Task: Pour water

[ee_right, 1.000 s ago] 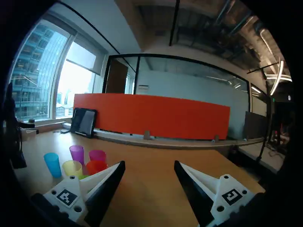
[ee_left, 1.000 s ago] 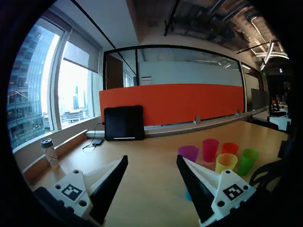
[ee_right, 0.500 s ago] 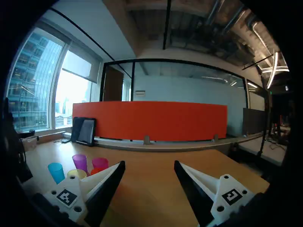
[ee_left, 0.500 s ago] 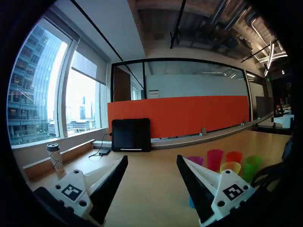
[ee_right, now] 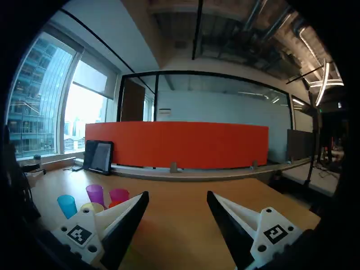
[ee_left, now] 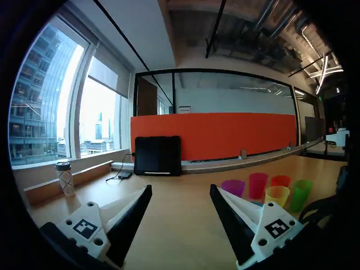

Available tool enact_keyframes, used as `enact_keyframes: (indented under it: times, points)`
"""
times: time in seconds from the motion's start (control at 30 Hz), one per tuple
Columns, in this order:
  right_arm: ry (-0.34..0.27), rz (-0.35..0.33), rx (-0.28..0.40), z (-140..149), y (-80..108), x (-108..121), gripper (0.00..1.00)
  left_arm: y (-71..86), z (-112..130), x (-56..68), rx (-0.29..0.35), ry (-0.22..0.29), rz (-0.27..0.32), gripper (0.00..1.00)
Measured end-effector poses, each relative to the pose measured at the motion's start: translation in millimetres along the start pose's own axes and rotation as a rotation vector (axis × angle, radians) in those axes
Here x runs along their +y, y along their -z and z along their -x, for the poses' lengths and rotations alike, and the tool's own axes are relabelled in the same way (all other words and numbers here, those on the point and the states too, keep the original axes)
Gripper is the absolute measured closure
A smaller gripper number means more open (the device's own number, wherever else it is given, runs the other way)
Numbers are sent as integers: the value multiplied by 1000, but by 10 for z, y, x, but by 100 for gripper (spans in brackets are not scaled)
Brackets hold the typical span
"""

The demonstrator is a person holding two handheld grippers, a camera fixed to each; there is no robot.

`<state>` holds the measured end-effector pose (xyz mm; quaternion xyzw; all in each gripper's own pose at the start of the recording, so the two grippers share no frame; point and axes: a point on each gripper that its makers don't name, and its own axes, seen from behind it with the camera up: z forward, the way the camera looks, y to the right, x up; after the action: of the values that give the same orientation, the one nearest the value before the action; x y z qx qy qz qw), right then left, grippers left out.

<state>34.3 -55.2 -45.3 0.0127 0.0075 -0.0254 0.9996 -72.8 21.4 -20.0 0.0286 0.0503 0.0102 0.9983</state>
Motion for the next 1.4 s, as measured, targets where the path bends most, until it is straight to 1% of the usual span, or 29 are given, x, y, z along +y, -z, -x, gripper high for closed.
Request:
enact_keyframes:
  times: [0.27, 0.47, 0.67, 1.07, 1.4]
  points:
    - [14, 3, 4, -60, 5, -41, 0, -11, 121, -78, -14, 15, -2, 5]
    - [20, 0, 10, -108, 4, -72, 0, -24, 147, -117, -12, 30, -4, 5]
    - [20, -4, 12, -118, 4, -91, 0, -43, 188, -149, -14, 32, -6, 5]
    - [18, -11, 13, -147, -18, -147, 0, -89, 252, -149, -40, 29, -8, 4]
    - [18, -21, 19, -134, -13, -166, 0, -82, 260, -157, -42, 23, -9, 5]
